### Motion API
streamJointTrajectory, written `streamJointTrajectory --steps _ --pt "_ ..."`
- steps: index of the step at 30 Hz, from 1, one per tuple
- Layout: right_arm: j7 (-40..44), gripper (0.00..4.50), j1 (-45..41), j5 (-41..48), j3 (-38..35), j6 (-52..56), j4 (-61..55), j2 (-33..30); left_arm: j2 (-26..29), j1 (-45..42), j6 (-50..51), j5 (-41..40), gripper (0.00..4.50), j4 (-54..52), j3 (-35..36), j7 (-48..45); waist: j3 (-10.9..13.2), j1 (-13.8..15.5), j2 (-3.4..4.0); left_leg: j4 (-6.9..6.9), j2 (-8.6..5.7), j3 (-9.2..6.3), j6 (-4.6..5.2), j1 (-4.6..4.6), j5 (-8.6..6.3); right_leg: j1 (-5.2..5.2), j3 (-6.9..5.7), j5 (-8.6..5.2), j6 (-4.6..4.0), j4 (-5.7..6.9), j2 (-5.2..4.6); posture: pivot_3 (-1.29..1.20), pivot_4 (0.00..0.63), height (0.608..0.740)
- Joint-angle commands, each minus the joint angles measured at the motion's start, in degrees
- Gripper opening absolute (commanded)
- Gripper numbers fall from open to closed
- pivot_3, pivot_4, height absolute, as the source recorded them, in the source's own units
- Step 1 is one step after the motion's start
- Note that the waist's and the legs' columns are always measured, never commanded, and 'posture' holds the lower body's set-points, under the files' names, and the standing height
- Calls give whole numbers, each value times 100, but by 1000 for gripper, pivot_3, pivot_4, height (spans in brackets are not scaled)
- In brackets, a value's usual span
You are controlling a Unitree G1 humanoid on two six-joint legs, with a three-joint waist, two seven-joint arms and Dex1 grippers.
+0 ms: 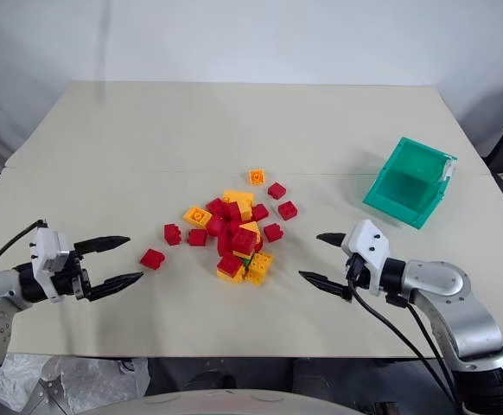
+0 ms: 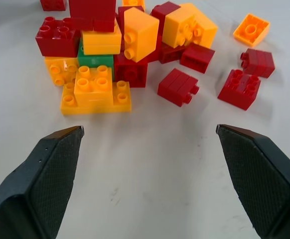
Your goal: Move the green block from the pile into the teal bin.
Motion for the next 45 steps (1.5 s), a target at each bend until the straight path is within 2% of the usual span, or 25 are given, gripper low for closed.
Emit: streamJointTrajectory --steps 1,6,9,10,12,16,19,23,28,33,35,40,45 --pt "-39 4463 10 99 -198 -13 -277 -62 -20 -142 -185 -9 4500 19 -11 -125 0 0 0 0 0 0 0 0 0 0 0 0 1 -1 0 0 150 740" --pt "-294 4463 -17 95 -186 272 -509 -56 -97 -285 245 -176 4500 -69 39 208 0 3 0 0 0 2 0 1 0 0 3 1 2 3 0 0 150 740" --pt "-683 4463 -214 481 -141 1065 -1089 51 -121 -339 403 -117 4500 -135 7 363 0 -5 0 1 0 2 0 0 0 -1 3 2 4 5 0 0 150 740" --pt "-721 4291 -246 643 -143 1229 -1301 61 -141 -362 304 -51 4500 -111 -14 355 0 -8 0 1 1 3 0 0 0 -3 5 2 4 5 1 0 150 740" --pt "-768 3895 -280 1068 -180 1603 -1680 41 -170 -402 287 -93 4500 -78 -30 265 0 1 0 1 6 3 -1 0 0 -5 6 2 3 6 7 0 150 740" --pt "-1131 2514 -562 1714 -123 2263 -2066 143 -216 -501 338 -202 4500 -44 -57 90 -1 -1 -1 1 13 6 -4 0 -2 -5 8 2 3 4 13 0 150 740" --pt "-1449 1495 -903 2156 202 2858 -2115 362 -245 -564 96 -104 4500 64 -114 -117 -2 -3 -3 2 16 7 -4 1 -2 -5 8 2 3 4 15 0 150 740" --pt "-2016 152 -1307 2558 889 3726 -1933 1018 -375 -731 -215 -386 4500 218 -85 -720 -3 -12 -3 2 25 8 -4 0 -2 -8 8 2 0 4 25 0 150 740" --pt "-2534 69 -1525 2809 986 4064 -1475 1810 -424 -864 -199 -497 4500 296 -130 -1082 -4 -8 -6 4 34 12 -7 -6 -3 -13 9 0 -4 4 36 0 150 740" --pt "-2686 69 -2050 2666 1501 4287 -542 2592 -478 -941 -28 -553 4500 298 -167 -1121 -4 -34 -6 6 35 15 -6 -4 -3 -13 13 2 -3 5 41 0 150 740" --pt "-2578 69 -2225 2334 1890 4248 -268 2597 -496 -937 -51 -514 4500 301 -183 -1095 -4 -43 -5 6 42 15 -6 -2 -3 -15 13 1 -5 9 49 0 150 740" --pt "-2401 69 -2390 1599 2180 3596 267 2590 -539 -970 -107 -475 4500 340 -213 -1028 -4 -19 -6 6 37 15 -6 -9 -3 -19 12 -2 -9 9 45 0 150 740" --pt "-2458 69 -2655 958 1887 2956 846 2499 -669 -1014 -246 -436 4500 386 -232 -928 -6 -19 -8 7 34 19 -6 -6 -3 -18 15 0 -6 9 43 0 150 740"
